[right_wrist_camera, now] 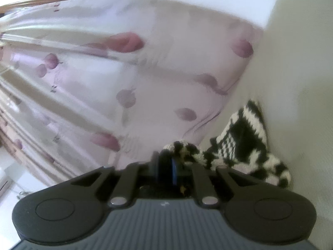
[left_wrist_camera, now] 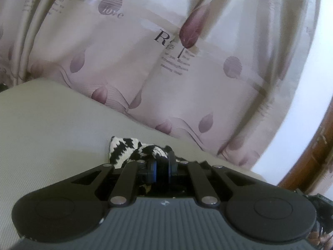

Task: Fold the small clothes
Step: 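Lower the folded hem onto the cardigan and open both tools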

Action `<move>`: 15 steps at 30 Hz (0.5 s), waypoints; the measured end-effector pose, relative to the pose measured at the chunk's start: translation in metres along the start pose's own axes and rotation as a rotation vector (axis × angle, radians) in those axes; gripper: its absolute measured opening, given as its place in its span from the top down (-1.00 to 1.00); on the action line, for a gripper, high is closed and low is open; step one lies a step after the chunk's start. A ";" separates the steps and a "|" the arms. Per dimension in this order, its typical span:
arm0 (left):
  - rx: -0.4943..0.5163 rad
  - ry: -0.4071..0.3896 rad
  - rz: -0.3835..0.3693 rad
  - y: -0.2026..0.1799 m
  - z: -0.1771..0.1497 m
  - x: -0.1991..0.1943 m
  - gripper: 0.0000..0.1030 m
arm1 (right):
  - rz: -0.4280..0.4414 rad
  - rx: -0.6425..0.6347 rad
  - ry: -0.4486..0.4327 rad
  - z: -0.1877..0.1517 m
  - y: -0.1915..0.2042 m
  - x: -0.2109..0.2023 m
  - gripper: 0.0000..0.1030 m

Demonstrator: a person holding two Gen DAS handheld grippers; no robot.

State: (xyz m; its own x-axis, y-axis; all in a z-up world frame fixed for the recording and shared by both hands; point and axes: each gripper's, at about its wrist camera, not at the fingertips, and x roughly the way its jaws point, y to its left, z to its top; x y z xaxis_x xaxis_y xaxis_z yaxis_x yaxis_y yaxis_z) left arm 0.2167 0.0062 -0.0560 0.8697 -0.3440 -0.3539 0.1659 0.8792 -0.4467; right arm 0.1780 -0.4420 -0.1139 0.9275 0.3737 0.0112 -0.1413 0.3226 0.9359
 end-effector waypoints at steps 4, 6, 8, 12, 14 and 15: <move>-0.014 -0.006 0.028 0.002 0.012 0.027 0.82 | -0.031 0.020 -0.031 0.017 -0.012 0.023 0.77; -0.022 -0.006 0.044 0.004 0.018 0.042 0.82 | -0.049 0.036 -0.041 0.024 -0.021 0.033 0.77; -0.036 0.004 0.063 0.006 0.021 0.058 0.82 | -0.069 0.053 -0.041 0.029 -0.031 0.046 0.77; -0.046 0.021 0.106 0.014 0.022 0.087 0.82 | -0.111 0.070 -0.042 0.033 -0.049 0.068 0.77; -0.049 0.028 0.122 0.018 0.021 0.099 0.82 | -0.132 0.089 -0.042 0.035 -0.060 0.076 0.77; -0.049 0.032 0.129 0.020 0.019 0.104 0.82 | -0.144 0.097 -0.040 0.036 -0.066 0.080 0.77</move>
State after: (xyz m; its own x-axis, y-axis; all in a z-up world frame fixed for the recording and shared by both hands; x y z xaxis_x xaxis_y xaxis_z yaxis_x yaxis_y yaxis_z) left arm 0.3192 -0.0056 -0.0857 0.8670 -0.2401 -0.4367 0.0301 0.8999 -0.4351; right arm 0.2736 -0.4643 -0.1619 0.9491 0.2941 -0.1132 0.0262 0.2843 0.9584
